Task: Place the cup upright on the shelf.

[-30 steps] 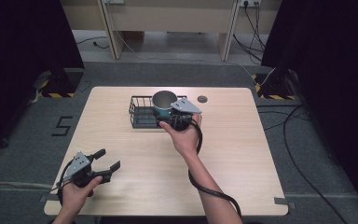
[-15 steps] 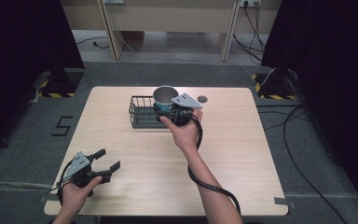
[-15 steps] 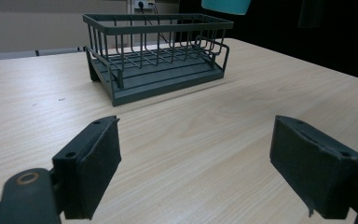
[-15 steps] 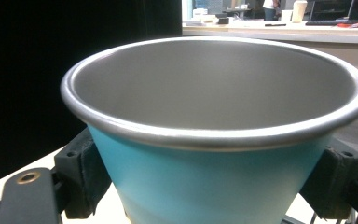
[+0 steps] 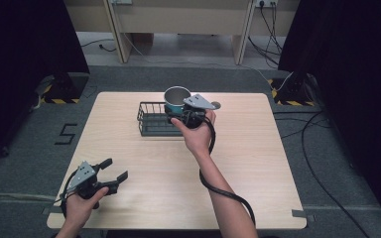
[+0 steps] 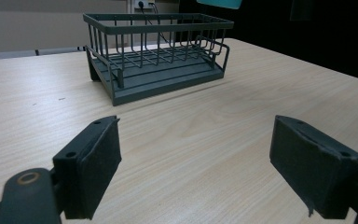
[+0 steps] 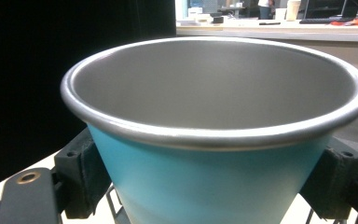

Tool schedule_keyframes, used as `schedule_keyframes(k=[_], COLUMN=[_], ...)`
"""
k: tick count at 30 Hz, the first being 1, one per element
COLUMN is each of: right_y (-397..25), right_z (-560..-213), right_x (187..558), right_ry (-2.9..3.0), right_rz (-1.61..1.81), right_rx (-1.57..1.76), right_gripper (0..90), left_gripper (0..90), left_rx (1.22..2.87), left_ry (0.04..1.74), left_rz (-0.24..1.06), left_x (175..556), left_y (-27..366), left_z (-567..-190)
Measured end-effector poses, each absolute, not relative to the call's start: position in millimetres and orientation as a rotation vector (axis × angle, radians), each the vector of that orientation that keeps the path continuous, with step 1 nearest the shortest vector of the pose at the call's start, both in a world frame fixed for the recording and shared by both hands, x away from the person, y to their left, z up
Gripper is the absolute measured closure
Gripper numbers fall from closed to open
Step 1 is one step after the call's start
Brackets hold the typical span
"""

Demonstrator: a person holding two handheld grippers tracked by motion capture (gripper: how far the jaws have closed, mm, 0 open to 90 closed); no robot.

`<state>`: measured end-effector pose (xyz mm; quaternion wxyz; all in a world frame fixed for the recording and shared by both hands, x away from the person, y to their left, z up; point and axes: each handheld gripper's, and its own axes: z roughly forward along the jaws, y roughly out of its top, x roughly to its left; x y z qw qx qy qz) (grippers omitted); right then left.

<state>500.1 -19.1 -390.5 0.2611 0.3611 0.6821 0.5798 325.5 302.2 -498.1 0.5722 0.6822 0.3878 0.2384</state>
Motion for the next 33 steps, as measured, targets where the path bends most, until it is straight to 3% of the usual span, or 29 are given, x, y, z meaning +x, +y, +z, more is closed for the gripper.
schedule_keyframes(k=[33], right_y=[-4], right_z=[-388], right_x=[532], right_ry=[1.851], right_rz=[1.541], right_rx=[1.028], right_gripper=[17.0], left_gripper=[15.7], left_rx=[1.591], left_ry=[0.910], left_rz=[0.557], left_x=[325], left_y=[304], left_z=[-498])
